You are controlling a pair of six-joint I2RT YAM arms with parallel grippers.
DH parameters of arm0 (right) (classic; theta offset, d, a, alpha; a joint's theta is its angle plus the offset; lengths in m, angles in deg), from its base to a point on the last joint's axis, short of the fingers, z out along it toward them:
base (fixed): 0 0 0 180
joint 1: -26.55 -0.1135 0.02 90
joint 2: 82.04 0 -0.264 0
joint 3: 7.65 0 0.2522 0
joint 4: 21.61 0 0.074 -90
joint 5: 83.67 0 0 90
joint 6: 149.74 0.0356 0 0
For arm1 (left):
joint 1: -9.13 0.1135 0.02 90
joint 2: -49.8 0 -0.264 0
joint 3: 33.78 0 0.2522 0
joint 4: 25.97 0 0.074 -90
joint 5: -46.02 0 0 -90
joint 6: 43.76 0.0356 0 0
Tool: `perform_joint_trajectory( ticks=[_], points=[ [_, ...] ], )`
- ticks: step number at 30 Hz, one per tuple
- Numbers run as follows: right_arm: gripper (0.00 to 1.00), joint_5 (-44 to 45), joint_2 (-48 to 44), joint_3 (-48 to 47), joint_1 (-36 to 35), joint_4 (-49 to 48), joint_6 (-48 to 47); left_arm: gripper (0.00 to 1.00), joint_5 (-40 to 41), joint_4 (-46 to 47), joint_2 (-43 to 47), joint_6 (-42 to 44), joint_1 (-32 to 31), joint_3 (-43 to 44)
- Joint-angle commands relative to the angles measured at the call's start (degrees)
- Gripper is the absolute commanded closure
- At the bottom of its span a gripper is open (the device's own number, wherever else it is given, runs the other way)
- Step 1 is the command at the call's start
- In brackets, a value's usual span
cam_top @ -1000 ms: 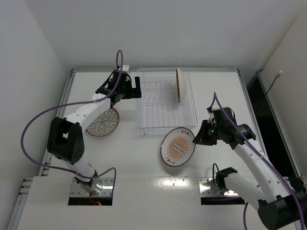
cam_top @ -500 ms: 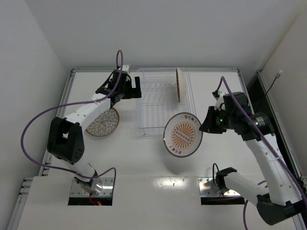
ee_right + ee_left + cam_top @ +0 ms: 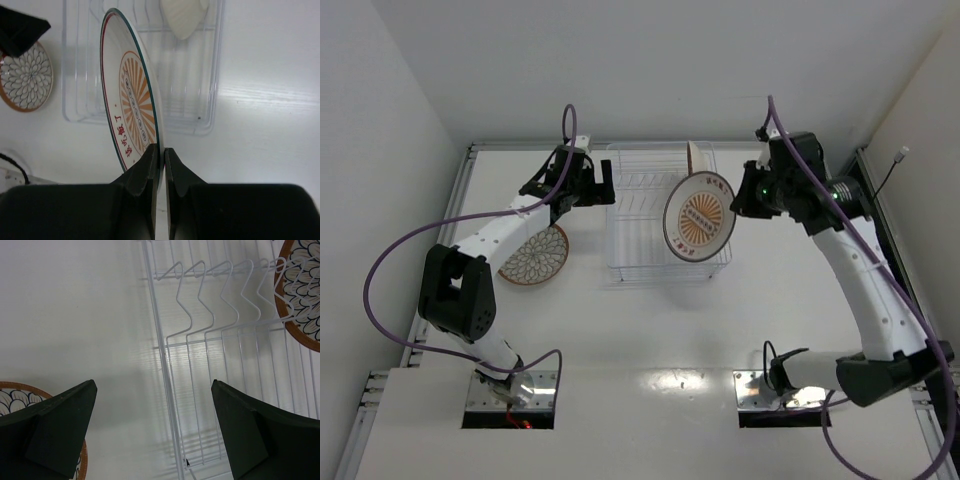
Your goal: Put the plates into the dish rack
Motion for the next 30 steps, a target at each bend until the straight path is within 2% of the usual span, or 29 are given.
perform_joint_trajectory(
  ticks=[1,12,22,30],
  points=[
    [1.0,6.4,4.7,-7.8,-1.8,-9.3,1.0,0.01,0.4,0.8,1.0,-0.1,-0.2,2.4],
    [1.0,30.0,21.8,-27.8,-10.8,-6.7,-1.7,0.01,0.4,0.8,0.4,-0.1,-0.2,2.4],
    [1.0,52.1,33.0,-35.3,-19.5,-7.5,-6.2,0.01,0.4,0.3,-0.1,-0.1,-0.2,2.4],
    [1.0,62.0,40.8,-40.4,-22.1,-8.6,-10.0,0.01,1.0,0.3,-0.1,-0.1,-0.2,2.4]
  ],
)
